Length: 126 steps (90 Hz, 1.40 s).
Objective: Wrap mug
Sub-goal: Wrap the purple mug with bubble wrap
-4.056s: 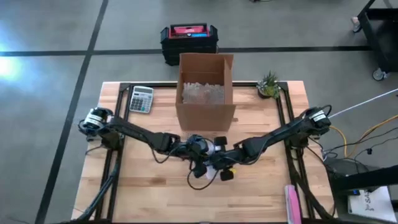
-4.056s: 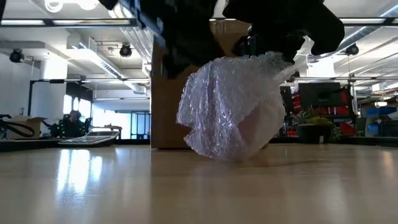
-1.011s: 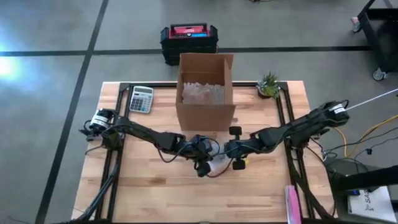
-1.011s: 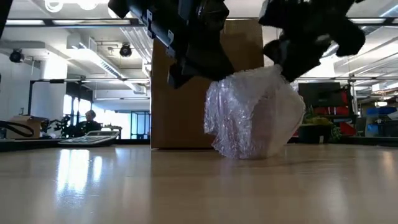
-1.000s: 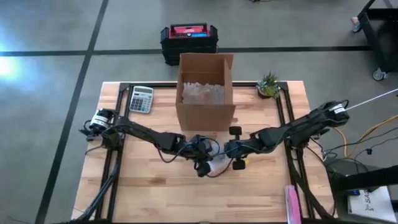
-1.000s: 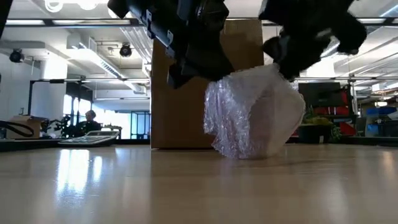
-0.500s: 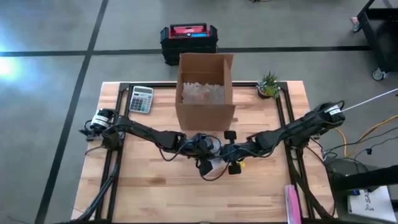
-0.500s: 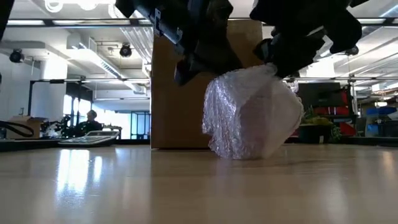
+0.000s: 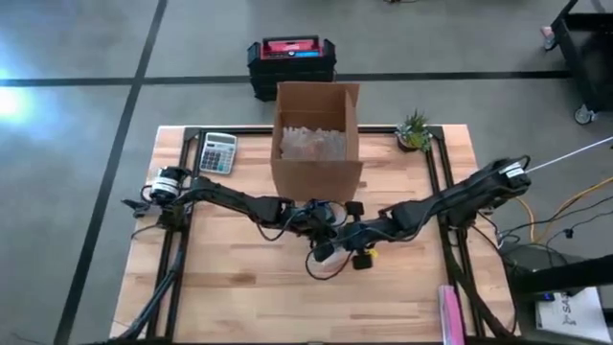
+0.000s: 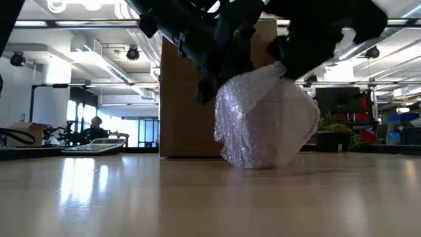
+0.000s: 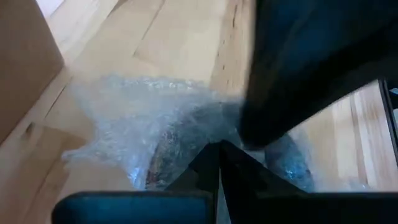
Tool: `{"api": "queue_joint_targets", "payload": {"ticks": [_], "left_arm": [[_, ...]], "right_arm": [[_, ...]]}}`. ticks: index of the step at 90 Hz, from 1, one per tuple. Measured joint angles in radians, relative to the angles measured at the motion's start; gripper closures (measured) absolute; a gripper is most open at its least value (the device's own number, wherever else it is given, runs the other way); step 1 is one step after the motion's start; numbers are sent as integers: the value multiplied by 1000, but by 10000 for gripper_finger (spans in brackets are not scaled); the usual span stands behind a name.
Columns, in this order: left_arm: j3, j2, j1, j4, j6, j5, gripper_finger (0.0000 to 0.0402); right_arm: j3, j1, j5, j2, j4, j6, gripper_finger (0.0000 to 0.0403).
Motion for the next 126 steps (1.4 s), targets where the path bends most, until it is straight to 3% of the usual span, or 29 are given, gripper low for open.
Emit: {"api": "queue_joint_targets", "payload": {"ticks": [10, 41, 54, 74, 82, 106, 126], "left_arm": [[-2, 2, -3, 3, -1, -2, 401], [2, -8, -6, 47, 1, -11, 401], [43, -69, -6, -88, -3, 41, 401], [83, -192, -36, -279, 54, -4, 401], [62, -172, -29, -314, 53, -16, 401], [41, -79, -12, -203, 49, -3, 401], [34, -89, -15, -223, 49, 15, 401]], "right_arm": [[70, 0, 3, -4, -36, -25, 403], [55, -6, -15, 150, 2, -38, 403], [52, 2, -9, 165, 5, -41, 403], [44, 0, -20, 153, -25, -48, 403], [44, -1, -18, 153, -24, -48, 403], [43, 0, -26, 153, -20, -51, 403], [70, -2, -19, 137, -56, -51, 402]]}}
